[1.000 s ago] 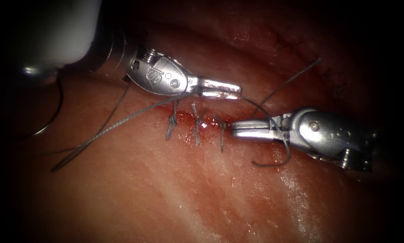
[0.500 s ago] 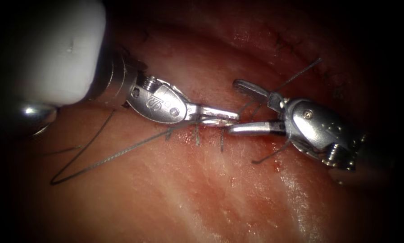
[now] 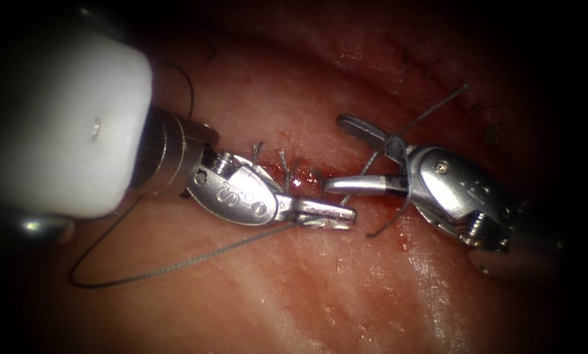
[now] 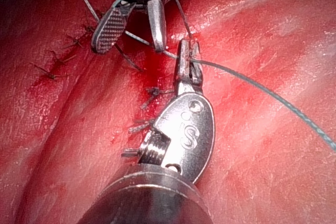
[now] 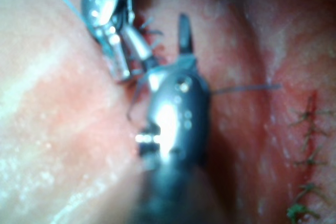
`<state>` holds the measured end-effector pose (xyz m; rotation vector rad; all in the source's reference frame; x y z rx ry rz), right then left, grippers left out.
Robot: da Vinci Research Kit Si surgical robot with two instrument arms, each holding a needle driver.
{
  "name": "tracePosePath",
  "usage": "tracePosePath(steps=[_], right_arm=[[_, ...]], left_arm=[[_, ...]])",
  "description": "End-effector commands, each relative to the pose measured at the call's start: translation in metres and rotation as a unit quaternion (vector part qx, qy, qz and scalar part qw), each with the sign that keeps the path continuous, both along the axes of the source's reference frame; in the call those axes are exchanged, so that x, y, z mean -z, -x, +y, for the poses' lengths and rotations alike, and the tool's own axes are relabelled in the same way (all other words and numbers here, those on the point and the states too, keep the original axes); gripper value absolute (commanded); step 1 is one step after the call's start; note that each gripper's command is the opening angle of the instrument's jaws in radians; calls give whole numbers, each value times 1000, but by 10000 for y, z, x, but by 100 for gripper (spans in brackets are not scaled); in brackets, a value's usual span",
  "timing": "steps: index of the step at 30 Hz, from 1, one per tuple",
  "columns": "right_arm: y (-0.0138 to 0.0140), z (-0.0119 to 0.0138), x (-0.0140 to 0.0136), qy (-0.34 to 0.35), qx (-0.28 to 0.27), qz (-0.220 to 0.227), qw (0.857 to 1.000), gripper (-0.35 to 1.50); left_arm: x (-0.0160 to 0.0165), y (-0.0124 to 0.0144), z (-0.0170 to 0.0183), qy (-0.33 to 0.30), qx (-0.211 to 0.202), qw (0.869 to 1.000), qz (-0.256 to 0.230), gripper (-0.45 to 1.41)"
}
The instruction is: Wound Closure
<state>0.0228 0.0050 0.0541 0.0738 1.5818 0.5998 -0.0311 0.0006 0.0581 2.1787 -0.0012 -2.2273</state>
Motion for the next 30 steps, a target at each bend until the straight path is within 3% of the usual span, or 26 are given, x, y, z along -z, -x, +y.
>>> tracePosePath(steps=[1, 9, 12, 22, 30], right_arm=[[-6, -3, -10, 2, -7, -7, 1000, 68], [-11, -14, -30, 14, 1, -91, 996, 71], [-13, -22, -37, 19, 17, -104, 994, 71], [-24, -40, -38, 26, 62, -96, 993, 68], [-29, -49, -34, 29, 78, -86, 993, 63]], left_arm=[[-3, 6, -6, -2, -1, 1000, -1, -45], [35, 21, -3, -16, -9, 1000, -17, -45], [48, 24, 4, -13, -10, 1000, -22, -45], [63, 16, 39, -14, -16, 999, -27, -45], [35, 5, 71, -11, -6, 1000, -16, -45]])
